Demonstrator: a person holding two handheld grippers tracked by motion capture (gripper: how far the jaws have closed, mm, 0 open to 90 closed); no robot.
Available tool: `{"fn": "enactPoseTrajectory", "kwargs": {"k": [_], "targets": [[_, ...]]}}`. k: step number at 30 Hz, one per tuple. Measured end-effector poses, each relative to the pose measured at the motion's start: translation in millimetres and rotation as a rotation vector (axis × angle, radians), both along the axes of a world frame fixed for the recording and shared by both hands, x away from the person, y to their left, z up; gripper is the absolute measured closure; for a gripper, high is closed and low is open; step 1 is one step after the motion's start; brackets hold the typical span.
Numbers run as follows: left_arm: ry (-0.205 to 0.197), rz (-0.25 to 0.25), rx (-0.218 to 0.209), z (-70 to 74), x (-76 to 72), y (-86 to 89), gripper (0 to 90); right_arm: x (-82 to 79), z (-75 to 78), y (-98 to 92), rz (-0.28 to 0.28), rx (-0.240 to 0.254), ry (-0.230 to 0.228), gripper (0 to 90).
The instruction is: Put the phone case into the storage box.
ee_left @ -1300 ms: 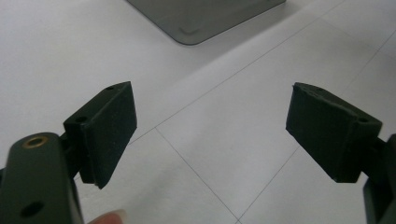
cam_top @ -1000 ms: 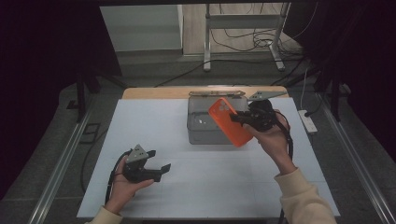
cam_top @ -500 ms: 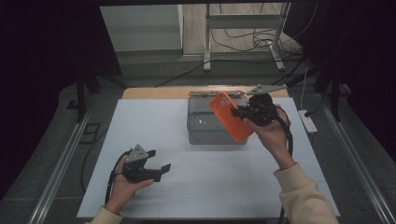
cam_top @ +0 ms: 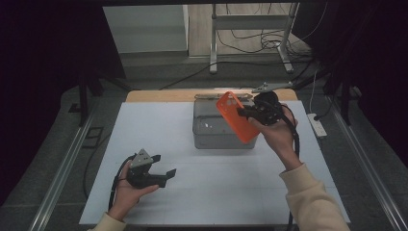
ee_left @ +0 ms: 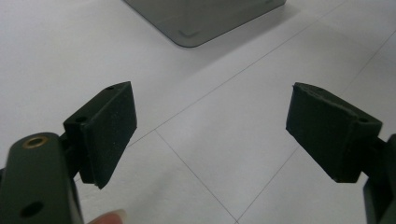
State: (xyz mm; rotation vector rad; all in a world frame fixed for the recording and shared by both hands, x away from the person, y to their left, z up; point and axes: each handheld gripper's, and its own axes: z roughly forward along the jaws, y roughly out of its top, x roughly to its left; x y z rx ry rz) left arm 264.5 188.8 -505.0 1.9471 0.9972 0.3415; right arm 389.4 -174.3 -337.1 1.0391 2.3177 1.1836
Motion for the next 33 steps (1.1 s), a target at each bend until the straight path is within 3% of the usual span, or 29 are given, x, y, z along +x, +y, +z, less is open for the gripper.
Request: {"fn": "enactPoseTrajectory", "kwargs": {"k": [14,33], "targets": [[0.000,0.002,0.004,-0.4,0.4,0.3,16.4,9.6,2.8,1.5,-0.053,0.000,0.015,79.8],[0.009,0.004,-0.008,-0.3,0.6,0.7,16.3,23.1,-2.7,9.4,-0.111,-0.058,0.013,79.7]]}}
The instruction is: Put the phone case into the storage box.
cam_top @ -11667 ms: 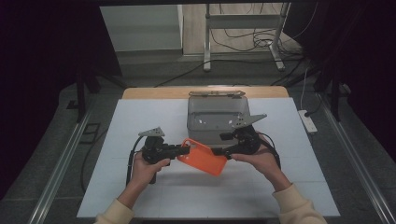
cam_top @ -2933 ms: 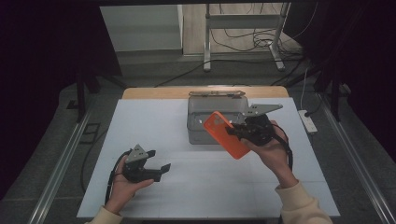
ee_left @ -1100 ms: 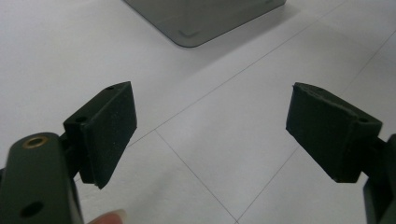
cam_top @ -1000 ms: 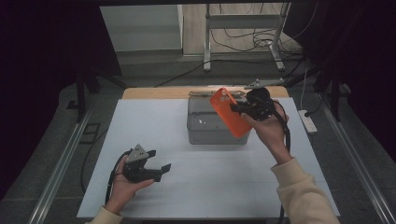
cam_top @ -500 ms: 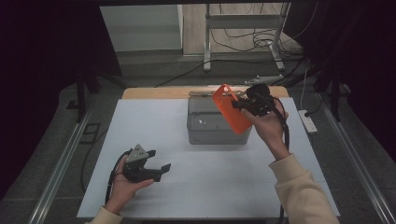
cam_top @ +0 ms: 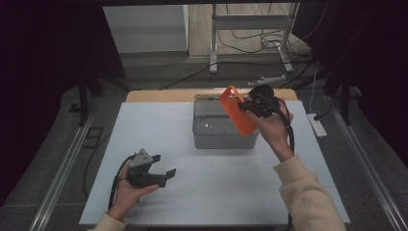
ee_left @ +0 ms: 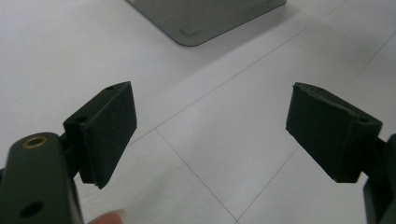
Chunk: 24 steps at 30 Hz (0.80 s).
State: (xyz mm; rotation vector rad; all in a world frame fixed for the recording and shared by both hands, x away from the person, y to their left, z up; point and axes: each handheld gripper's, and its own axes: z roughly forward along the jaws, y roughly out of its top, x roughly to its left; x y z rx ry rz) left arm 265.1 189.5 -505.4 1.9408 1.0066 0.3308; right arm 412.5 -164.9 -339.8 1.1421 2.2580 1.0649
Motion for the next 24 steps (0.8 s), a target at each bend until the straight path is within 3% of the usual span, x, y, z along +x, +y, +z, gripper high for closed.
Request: {"fn": "enactPoseTrajectory", "kwargs": {"k": [24], "targets": [[-0.002,-0.015,-0.017,0.6,0.4,2.5,16.3,19.0,-3.4,0.9,-0.089,-0.012,0.012,79.7]]}}
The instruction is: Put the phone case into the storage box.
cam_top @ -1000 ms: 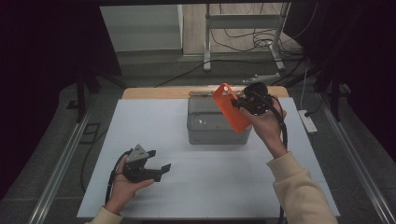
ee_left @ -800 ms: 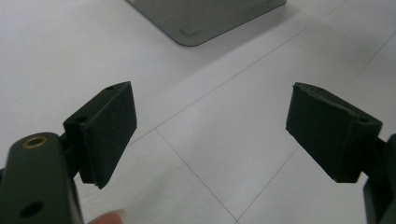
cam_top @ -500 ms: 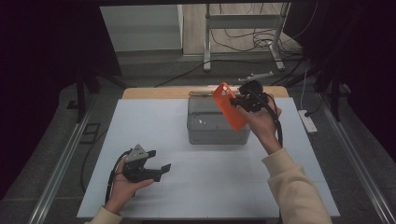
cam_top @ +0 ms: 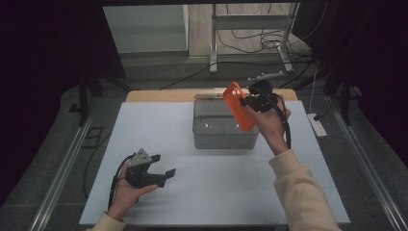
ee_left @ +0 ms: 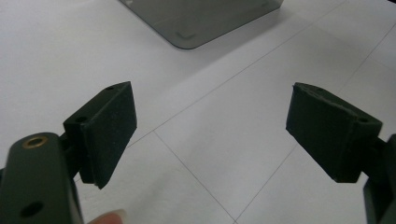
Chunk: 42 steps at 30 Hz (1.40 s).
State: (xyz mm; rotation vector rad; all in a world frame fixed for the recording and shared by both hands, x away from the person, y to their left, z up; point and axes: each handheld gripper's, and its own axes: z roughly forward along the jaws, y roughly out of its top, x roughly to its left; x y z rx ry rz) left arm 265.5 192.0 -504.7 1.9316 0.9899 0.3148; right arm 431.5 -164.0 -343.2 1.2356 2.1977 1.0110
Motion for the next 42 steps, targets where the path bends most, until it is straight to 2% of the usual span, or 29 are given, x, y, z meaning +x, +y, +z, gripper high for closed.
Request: {"fn": "enactPoseTrajectory", "kwargs": {"k": [11,37,42], "targets": [[0.000,0.002,-0.001,0.4,0.0,0.8,16.3,8.0,-4.2,-4.8,-0.034,-0.002,0.013,79.7],[0.004,-0.001,0.002,-0.4,-0.5,0.0,16.3,19.2,-12.2,-4.3,-0.099,-0.041,0.023,79.8],[0.005,-0.004,-0.001,-0.6,-0.9,0.0,16.3,21.3,-15.3,-4.3,-0.118,-0.045,0.041,79.8]]}}
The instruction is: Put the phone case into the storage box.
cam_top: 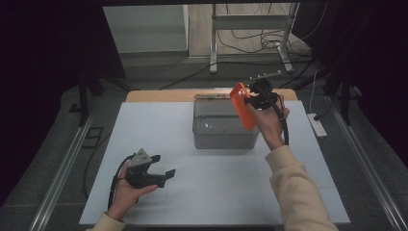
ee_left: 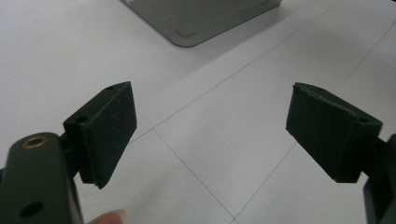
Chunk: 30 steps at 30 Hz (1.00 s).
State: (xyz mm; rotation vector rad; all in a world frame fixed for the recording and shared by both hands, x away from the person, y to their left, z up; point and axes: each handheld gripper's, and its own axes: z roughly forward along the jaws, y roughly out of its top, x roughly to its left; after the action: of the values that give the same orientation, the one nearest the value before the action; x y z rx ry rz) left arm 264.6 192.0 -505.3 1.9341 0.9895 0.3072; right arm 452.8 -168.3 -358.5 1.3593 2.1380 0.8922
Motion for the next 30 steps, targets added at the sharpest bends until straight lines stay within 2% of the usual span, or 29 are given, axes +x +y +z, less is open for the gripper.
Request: {"fn": "enactPoseTrajectory", "kwargs": {"k": [30], "targets": [[0.005,-0.011,-0.003,-2.0,2.3,-0.3,16.5,9.7,-13.4,0.2,-0.079,-0.051,0.031,79.8]]}}
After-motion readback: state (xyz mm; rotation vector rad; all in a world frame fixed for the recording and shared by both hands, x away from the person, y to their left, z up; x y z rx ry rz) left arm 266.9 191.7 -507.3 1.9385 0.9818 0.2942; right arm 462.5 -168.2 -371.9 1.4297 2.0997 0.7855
